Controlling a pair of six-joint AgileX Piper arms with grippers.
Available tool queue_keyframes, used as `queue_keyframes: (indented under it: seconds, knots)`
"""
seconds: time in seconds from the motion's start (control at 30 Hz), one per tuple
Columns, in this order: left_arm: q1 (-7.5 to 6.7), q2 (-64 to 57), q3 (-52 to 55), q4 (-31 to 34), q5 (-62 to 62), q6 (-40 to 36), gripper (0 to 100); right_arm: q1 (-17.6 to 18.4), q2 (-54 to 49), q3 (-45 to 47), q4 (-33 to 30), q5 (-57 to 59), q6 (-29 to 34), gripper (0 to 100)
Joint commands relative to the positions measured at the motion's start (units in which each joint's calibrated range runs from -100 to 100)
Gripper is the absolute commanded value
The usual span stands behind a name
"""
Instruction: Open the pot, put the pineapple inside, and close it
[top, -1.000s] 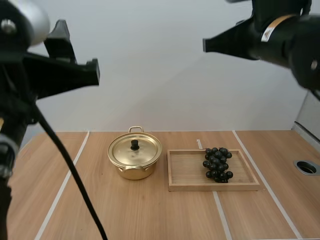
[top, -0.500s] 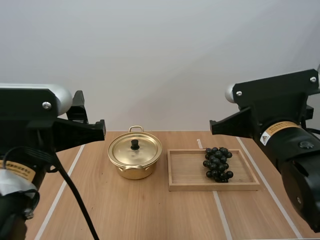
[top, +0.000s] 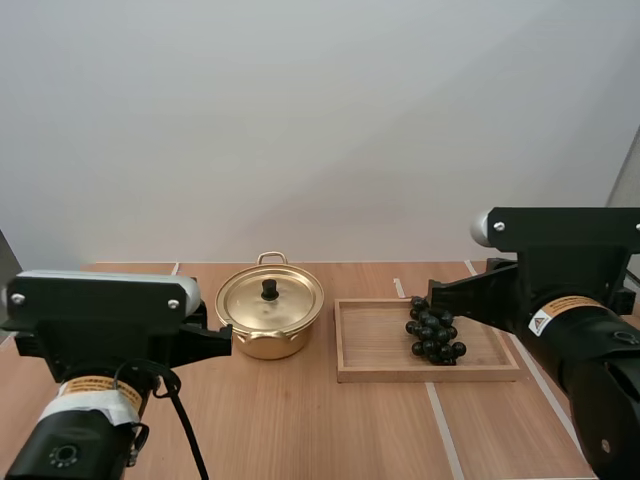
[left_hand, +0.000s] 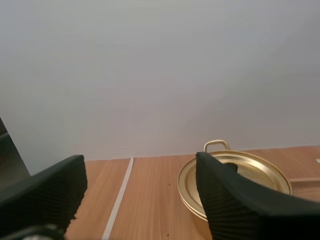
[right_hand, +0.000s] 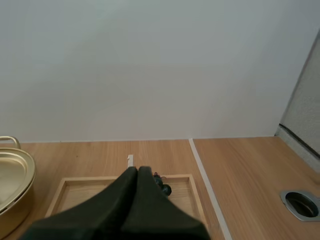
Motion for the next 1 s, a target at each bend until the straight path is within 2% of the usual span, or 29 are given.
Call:
queue_keyframes:
  seconds: [0.0, 0.2, 0.33, 0.37, 0.43, 0.53, 0.73, 0.97]
  knots:
    - [-0.11, -0.26, 2.59, 0.51, -0.76, -0.77, 100, -0.63, -1.2, 2.9, -1.5, -8.78, -0.18, 0]
    - [2.06, -0.26, 2.9, 0.06, 8.56, -8.16, 100, -0.23, -2.88, 14.05, -3.96, -27.92, -0.18, 0]
    - [1.99, -0.26, 2.9, 0.52, 9.98, -6.36, 100, -0.43, -6.61, 23.3, -5.12, -38.64, -0.18, 0]
    - [1.83, -0.26, 2.9, 0.52, 9.98, -5.65, 100, -0.71, -7.83, 23.3, -5.02, -40.73, -0.18, 0]
    - [1.24, -0.26, 3.05, 0.52, 9.98, -4.39, 100, -0.97, -9.86, 23.3, -0.65, -32.96, 0.59, 0]
    - [0.23, -0.26, 4.11, 0.52, 9.62, -3.8, 100, -1.55, -12.0, 23.3, 2.61, -27.64, 0.59, 0]
    - [0.23, -0.26, 8.62, 0.52, 5.1, -3.8, 100, -1.82, -12.0, 23.3, 4.75, -11.65, 0.59, 0]
    - [1.23, -0.26, 8.62, 0.52, 2.55, -3.8, 100, -1.82, -12.0, 23.3, 4.34, -10.74, 0.59, 0]
